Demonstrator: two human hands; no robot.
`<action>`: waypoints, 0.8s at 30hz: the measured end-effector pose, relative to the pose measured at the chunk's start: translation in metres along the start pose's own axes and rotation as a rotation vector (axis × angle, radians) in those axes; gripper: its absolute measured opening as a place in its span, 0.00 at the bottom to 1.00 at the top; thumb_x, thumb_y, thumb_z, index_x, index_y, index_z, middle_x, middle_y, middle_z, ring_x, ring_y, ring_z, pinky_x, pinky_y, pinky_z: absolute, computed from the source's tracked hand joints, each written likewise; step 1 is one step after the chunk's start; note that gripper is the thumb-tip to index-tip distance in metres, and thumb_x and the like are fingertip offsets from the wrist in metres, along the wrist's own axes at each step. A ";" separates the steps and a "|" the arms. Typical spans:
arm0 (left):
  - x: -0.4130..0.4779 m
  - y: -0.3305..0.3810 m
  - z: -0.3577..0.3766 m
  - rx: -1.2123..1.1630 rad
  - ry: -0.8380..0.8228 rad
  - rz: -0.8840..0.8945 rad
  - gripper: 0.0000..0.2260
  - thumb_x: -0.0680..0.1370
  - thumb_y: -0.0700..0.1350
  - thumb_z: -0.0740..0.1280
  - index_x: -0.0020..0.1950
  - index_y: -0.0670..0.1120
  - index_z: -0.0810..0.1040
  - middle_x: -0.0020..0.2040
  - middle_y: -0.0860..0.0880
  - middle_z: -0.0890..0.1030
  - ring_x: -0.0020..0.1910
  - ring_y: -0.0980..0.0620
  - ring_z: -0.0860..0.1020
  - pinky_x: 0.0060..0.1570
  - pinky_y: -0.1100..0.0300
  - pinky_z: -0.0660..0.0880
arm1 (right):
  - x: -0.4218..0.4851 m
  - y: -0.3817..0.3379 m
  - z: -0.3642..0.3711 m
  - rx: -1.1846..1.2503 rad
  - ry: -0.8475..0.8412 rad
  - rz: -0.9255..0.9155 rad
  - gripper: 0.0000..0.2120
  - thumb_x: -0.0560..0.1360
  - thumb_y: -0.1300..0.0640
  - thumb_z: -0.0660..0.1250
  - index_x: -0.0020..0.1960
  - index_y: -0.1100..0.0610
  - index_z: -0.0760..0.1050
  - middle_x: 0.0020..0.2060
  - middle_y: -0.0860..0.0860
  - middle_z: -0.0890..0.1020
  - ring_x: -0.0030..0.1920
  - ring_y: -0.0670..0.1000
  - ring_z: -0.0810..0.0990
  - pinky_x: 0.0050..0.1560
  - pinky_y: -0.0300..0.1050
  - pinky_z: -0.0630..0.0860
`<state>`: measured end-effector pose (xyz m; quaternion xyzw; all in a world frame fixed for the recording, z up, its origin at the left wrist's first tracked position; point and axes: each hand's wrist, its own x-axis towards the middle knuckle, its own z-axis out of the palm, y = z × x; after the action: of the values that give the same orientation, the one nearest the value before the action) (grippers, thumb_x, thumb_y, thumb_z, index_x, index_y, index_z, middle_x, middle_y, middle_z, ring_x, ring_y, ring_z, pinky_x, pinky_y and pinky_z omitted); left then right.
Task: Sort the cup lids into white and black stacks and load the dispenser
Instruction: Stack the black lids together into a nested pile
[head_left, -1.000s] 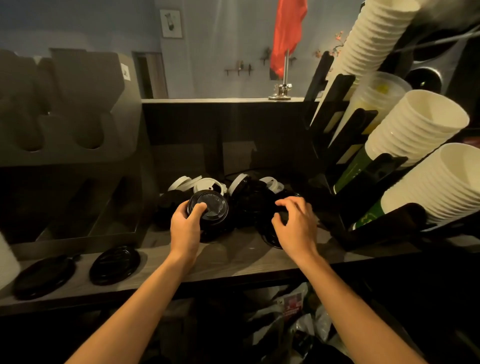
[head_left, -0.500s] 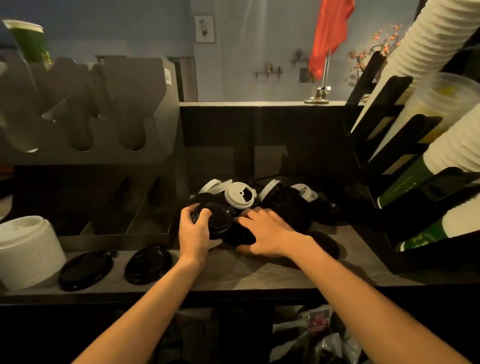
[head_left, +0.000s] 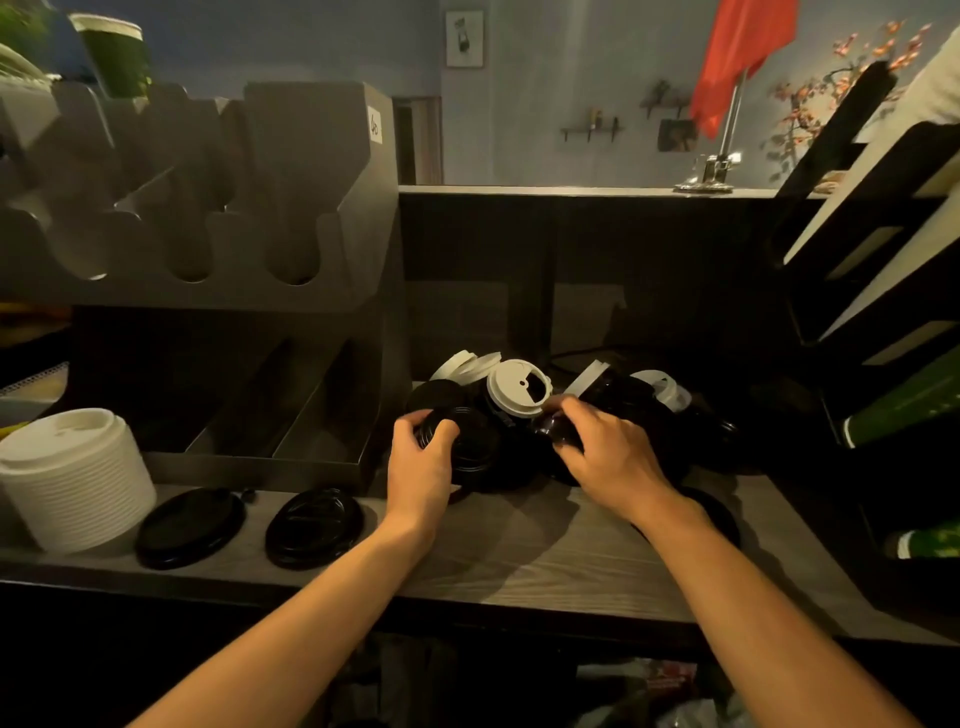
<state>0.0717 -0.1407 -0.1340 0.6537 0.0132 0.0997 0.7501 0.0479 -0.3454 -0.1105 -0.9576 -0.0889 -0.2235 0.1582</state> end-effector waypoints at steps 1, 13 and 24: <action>0.000 0.000 0.001 0.006 -0.009 -0.011 0.14 0.82 0.44 0.67 0.66 0.50 0.71 0.54 0.52 0.78 0.51 0.58 0.78 0.30 0.73 0.74 | 0.000 0.002 0.000 0.044 0.042 0.011 0.19 0.80 0.55 0.65 0.70 0.50 0.71 0.63 0.50 0.81 0.60 0.58 0.80 0.53 0.50 0.75; -0.003 0.002 -0.001 0.016 0.011 -0.008 0.16 0.81 0.45 0.67 0.68 0.49 0.71 0.58 0.50 0.79 0.54 0.55 0.78 0.40 0.63 0.73 | -0.003 0.004 0.013 -0.163 -0.115 -0.170 0.22 0.72 0.48 0.70 0.65 0.49 0.79 0.74 0.51 0.68 0.75 0.54 0.64 0.75 0.46 0.55; -0.002 0.002 -0.002 -0.019 0.042 0.023 0.14 0.81 0.45 0.67 0.66 0.50 0.72 0.55 0.52 0.79 0.53 0.58 0.78 0.46 0.62 0.75 | -0.001 -0.010 0.020 -0.058 -0.072 -0.215 0.10 0.80 0.46 0.66 0.54 0.50 0.81 0.53 0.47 0.83 0.63 0.49 0.74 0.65 0.41 0.59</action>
<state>0.0688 -0.1386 -0.1325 0.6443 0.0204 0.1219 0.7547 0.0524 -0.3295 -0.1254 -0.9541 -0.1903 -0.2074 0.1024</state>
